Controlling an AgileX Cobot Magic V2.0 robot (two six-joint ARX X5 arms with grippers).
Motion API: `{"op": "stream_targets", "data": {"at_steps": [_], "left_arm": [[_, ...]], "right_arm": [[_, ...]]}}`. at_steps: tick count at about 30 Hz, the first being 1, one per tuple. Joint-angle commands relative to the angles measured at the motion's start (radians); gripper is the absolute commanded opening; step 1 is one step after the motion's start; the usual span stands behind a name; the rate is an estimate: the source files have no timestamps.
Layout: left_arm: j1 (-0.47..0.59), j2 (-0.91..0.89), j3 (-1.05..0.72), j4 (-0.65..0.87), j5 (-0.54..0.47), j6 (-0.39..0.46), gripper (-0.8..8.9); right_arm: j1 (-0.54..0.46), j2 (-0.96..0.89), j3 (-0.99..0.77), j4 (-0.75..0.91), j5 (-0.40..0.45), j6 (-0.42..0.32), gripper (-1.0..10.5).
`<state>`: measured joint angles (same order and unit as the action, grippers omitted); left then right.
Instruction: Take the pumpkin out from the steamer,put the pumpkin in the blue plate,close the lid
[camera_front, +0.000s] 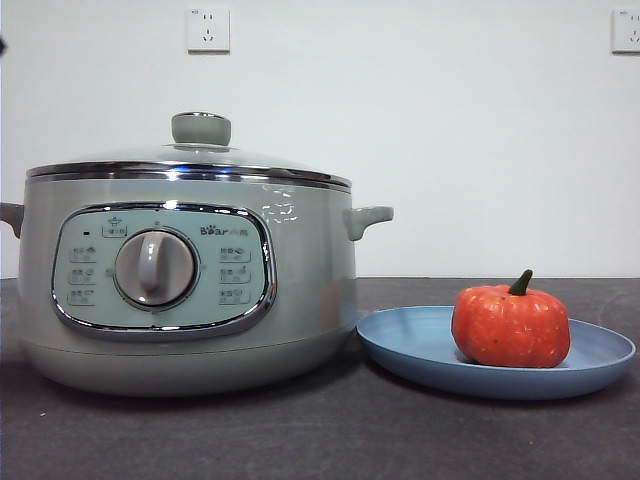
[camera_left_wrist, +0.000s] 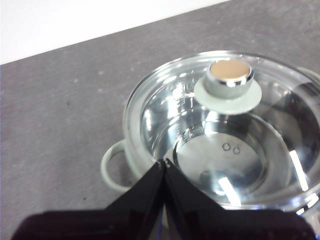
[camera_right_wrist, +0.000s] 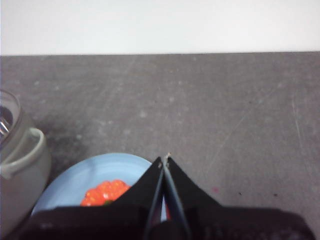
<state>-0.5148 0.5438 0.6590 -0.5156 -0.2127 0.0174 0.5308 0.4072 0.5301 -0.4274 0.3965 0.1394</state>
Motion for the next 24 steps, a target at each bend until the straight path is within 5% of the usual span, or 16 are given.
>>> {"op": "stream_targets", "data": {"at_steps": [1, 12, 24], "left_arm": [[0.043, -0.106, -0.006, -0.019, 0.012, 0.022, -0.04], [0.393, -0.403, -0.169, 0.113, 0.097, 0.039, -0.04], [0.515, -0.45, -0.528, 0.288, 0.272, 0.031, -0.04]], "right_arm": [[0.002, -0.002, -0.01, -0.014, 0.003, 0.009, -0.2], [0.002, -0.002, -0.01, -0.082, 0.003, 0.009, -0.2], [0.002, -0.002, -0.01, -0.105, 0.002, 0.009, -0.2]]}}
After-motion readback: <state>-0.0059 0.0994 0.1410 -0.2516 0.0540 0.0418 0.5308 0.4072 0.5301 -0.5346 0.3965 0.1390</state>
